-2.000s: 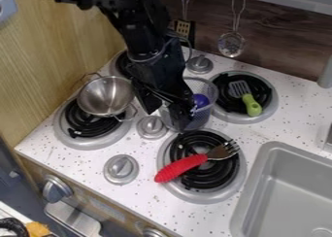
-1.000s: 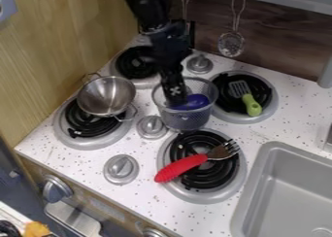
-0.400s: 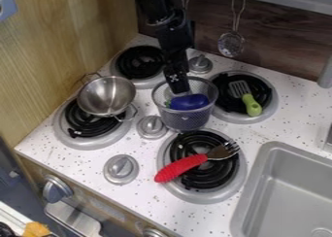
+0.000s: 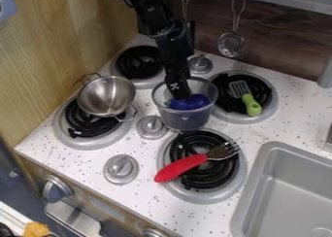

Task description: Take the eggplant and put it between the two right burners

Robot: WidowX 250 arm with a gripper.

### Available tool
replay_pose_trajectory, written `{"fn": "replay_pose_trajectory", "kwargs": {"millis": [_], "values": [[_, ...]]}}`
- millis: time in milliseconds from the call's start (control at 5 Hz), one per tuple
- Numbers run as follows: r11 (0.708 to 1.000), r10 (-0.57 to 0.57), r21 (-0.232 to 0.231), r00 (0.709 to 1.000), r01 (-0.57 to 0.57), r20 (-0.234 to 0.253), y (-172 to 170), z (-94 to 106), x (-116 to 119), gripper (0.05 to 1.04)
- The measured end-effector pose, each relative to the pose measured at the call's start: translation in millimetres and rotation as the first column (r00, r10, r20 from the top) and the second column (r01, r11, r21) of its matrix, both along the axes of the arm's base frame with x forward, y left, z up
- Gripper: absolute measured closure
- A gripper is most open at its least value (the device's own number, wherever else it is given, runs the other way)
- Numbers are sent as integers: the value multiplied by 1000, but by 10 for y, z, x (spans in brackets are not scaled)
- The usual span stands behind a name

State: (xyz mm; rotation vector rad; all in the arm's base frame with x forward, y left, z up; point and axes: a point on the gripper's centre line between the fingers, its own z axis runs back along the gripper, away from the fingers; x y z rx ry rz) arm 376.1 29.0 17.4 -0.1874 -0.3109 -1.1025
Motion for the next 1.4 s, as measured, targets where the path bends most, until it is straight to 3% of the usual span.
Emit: {"fn": "replay_pose_trajectory", "kwargs": {"millis": [600,1200,1400], "values": [[999,-41,-22,999,40,-6,16,-255,22,83],[998,-66,-13,997,66,-33,41,-368,31,83],[998,-56,-15,998,55,-18,33,-390,36,83]]}}
